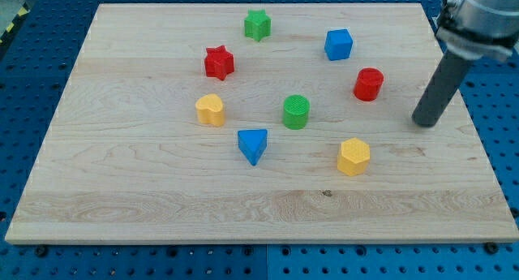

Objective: Point your arm below the green circle

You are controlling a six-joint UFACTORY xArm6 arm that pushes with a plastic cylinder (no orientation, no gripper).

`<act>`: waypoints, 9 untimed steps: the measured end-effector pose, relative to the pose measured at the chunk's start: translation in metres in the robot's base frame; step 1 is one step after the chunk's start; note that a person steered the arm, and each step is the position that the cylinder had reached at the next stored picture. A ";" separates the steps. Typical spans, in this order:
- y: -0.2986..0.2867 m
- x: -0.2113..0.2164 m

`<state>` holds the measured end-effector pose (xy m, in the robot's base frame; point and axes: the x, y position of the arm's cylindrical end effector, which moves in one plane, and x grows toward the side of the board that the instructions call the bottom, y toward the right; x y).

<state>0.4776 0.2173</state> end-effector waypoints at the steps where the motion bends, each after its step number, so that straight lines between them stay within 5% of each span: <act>1: 0.000 0.057; 2: -0.039 0.123; 3: -0.094 0.139; 9: -0.160 0.048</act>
<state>0.5259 0.0575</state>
